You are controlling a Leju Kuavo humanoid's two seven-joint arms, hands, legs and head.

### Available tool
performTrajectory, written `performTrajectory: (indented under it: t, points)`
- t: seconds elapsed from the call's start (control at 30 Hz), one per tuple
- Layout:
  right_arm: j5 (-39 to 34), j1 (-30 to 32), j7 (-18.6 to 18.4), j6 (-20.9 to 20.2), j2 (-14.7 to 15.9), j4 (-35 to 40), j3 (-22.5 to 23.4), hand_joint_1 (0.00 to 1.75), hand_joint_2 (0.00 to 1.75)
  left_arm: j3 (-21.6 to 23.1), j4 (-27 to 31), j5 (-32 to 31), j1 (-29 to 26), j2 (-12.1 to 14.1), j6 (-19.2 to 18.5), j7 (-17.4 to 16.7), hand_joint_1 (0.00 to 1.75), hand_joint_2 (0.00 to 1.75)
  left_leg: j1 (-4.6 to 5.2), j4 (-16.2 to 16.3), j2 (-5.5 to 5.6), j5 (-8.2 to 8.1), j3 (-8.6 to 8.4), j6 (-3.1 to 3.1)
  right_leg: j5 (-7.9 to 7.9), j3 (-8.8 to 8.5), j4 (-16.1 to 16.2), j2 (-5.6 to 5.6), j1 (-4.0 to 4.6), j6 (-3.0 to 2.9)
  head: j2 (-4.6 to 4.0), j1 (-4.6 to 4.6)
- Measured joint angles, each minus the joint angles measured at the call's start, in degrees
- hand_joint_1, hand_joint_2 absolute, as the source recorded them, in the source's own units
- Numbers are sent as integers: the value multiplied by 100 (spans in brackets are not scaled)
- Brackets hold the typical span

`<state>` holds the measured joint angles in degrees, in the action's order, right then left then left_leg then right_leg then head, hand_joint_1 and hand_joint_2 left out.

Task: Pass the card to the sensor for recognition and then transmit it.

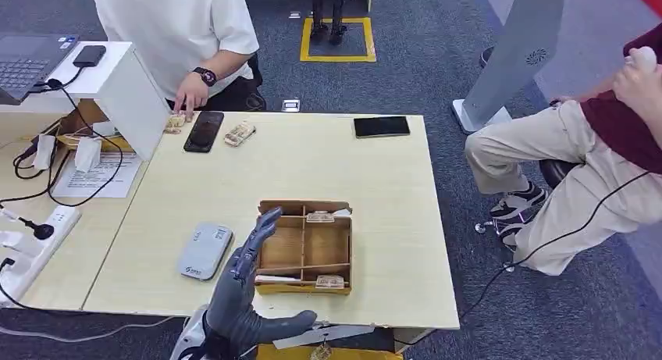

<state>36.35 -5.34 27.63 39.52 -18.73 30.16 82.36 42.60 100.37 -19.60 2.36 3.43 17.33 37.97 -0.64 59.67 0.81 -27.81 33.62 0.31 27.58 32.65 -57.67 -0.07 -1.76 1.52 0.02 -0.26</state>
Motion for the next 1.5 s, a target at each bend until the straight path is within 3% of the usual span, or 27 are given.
performTrajectory:
  t: [0.23, 0.57, 0.77, 1.2, 1.5]
  points:
    - [207, 77, 13, 2, 0, 57, -111, 0, 175, 24, -358, -1069, 76, -46, 464, -768, 0, 175, 1, 0, 0, 0, 0, 0, 0, 2, 0, 0, -1, 0, 0, -4]
    - [962, 153, 234, 2, -11, 247, 79, 0, 175, 195, -896, -1882, 399, -114, 337, -868, 0, 175, 0, 0, 0, 0, 0, 0, 0, 2, 0, 1, 0, 0, 0, -2]
    - [885, 275, 216, -7, -20, 468, -22, 0, 175, 441, -1202, -2902, 649, -70, 228, -1354, 0, 175, 0, 0, 1, 0, 2, 0, 0, 2, 0, 1, -1, 0, 0, -2]
    - [710, 420, 107, -2, -20, 695, -386, 0, 175, 678, -1495, -3109, 912, 0, 60, -1480, 0, 175, 1, 0, -1, 0, 1, 0, 0, 4, 0, 2, -1, 0, 0, 0]
    - [496, 489, -297, 2, -15, 839, -942, 0, 175, 852, -1757, -3352, 1119, -13, -91, -1694, 0, 175, 1, 1, -7, 0, 0, 0, -1, 8, 0, 8, -1, 0, 0, 0]
